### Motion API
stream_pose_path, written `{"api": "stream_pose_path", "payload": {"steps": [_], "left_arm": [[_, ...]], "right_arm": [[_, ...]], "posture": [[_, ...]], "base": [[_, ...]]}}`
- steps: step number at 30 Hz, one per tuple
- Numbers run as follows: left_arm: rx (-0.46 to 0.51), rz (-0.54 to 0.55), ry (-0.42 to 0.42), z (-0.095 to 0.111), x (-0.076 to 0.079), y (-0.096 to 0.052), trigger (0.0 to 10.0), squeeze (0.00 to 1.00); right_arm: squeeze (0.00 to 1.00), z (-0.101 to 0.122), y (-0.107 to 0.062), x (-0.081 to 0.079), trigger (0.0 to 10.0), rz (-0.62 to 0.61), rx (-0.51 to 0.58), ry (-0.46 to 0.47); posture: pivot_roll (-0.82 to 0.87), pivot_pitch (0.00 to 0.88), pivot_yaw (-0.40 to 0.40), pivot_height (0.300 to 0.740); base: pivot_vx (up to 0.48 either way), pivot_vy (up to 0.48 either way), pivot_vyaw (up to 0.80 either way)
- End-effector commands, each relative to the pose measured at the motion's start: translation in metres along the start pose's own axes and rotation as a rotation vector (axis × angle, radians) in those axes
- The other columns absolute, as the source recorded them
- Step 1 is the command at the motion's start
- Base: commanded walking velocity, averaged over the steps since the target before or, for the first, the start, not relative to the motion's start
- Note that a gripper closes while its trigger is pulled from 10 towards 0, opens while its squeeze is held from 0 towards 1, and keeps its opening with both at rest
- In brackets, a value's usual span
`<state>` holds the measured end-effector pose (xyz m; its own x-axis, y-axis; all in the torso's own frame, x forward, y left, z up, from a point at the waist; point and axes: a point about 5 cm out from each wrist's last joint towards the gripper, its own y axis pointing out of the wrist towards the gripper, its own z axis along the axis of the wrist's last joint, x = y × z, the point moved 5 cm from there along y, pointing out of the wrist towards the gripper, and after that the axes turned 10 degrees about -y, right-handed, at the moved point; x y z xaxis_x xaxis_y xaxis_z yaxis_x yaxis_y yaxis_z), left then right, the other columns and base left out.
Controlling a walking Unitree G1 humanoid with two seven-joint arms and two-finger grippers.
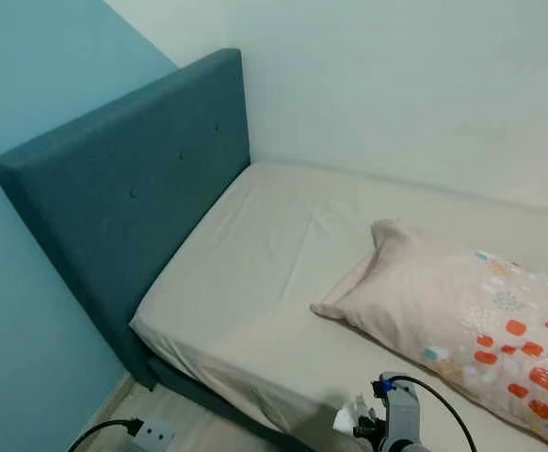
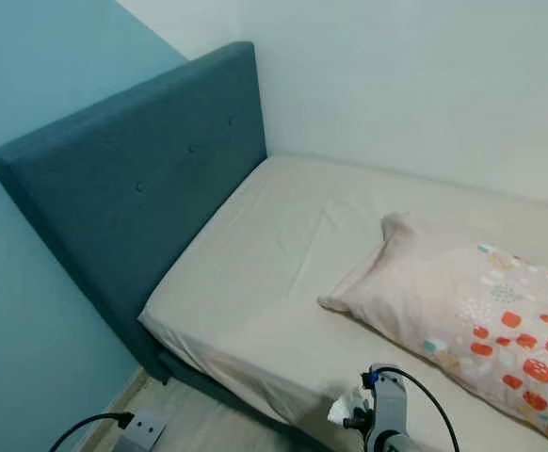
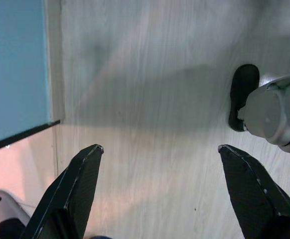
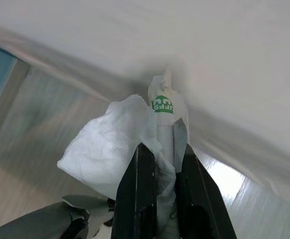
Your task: Clean up the room
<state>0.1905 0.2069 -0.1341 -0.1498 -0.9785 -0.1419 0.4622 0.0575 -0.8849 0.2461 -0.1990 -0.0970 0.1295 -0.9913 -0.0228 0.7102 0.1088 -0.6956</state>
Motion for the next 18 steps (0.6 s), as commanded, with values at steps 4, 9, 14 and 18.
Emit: {"api": "stream_pose_path", "payload": {"steps": [4, 9, 14, 18], "left_arm": [[-0.014, -0.005, -0.002, -0.004, 0.003, 0.000, 10.0, 0.00], [-0.008, -0.008, 0.007, -0.002, 0.003, 0.000, 10.0, 0.00], [-0.007, -0.010, 0.005, -0.002, 0.002, 0.000, 10.0, 0.00], [-0.011, -0.009, 0.006, -0.004, 0.001, 0.000, 10.0, 0.00]], "right_arm": [[0.00, -0.003, -0.001, -0.001, 10.0, 0.013, 0.002, 0.017], [0.00, 0.007, 0.002, -0.005, 10.0, 0.031, 0.029, 0.015], [0.00, 0.011, 0.003, -0.007, 10.0, 0.041, 0.038, 0.008], [0.00, 0.013, 0.003, -0.009, 10.0, 0.049, 0.045, 0.006]], "posture": [[0.03, 0.000, 0.026, 0.740], [0.03, 0.000, 0.027, 0.740], [0.03, 0.000, 0.027, 0.740], [0.04, 0.000, 0.028, 0.740]], "base": [[-0.070, 0.000, 0.51], [0.000, 0.000, 0.51], [0.000, 0.000, 0.51], [0.000, 0.000, 0.51]]}}
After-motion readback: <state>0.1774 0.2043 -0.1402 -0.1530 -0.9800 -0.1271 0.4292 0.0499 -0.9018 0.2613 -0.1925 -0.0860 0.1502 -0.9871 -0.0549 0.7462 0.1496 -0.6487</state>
